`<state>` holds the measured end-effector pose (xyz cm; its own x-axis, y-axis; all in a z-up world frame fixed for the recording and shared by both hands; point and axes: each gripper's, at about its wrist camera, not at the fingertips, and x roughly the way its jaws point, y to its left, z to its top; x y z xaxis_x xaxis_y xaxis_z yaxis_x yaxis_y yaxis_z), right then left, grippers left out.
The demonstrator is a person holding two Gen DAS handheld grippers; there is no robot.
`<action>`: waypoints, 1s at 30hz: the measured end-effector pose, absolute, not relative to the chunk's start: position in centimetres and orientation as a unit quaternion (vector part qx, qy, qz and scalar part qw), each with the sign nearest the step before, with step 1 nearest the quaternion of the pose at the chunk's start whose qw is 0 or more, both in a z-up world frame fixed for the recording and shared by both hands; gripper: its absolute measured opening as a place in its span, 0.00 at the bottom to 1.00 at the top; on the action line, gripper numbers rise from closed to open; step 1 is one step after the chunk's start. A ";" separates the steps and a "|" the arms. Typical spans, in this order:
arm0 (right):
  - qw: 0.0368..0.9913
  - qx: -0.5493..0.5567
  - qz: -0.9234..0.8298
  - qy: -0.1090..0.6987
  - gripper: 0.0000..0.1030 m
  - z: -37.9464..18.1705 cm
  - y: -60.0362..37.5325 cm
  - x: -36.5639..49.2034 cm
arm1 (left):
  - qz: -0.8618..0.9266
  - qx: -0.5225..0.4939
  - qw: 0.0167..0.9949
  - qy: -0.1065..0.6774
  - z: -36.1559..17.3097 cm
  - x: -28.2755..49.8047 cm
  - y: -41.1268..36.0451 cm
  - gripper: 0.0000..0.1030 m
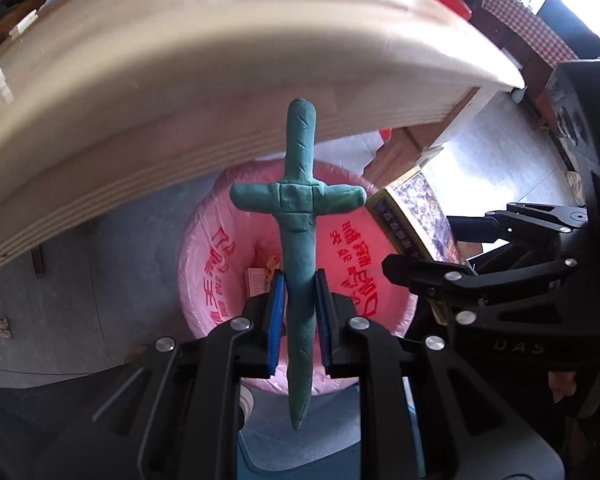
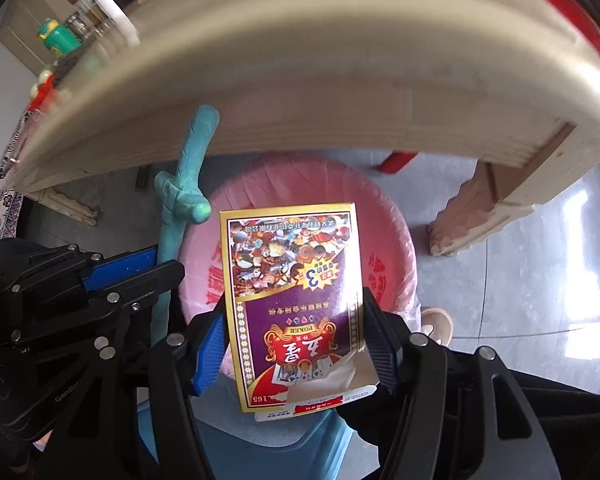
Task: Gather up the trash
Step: 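Carry the teal sword in the left tool and card box in the right tool over the wastebasket, then open both grippers to drop the sword and card box into the wastebasket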
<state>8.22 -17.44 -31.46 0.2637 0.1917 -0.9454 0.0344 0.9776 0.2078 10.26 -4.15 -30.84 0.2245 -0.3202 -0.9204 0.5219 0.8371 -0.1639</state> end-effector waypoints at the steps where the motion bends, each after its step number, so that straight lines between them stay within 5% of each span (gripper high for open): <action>1: 0.785 0.095 0.048 0.610 0.58 -32.1 -17.8 8.3 | -0.268 0.093 0.776 0.563 -31.3 10.2 -4.2 0.16; 21: 0.734 0.092 0.035 0.672 0.59 -40.8 -18.7 10.2 | -0.240 0.078 0.728 0.637 -38.5 12.9 -5.9 0.16; 30: 0.735 0.097 0.032 0.671 0.61 -41.1 -18.9 10.4 | -0.217 0.069 0.731 0.644 -38.3 13.8 -5.3 0.31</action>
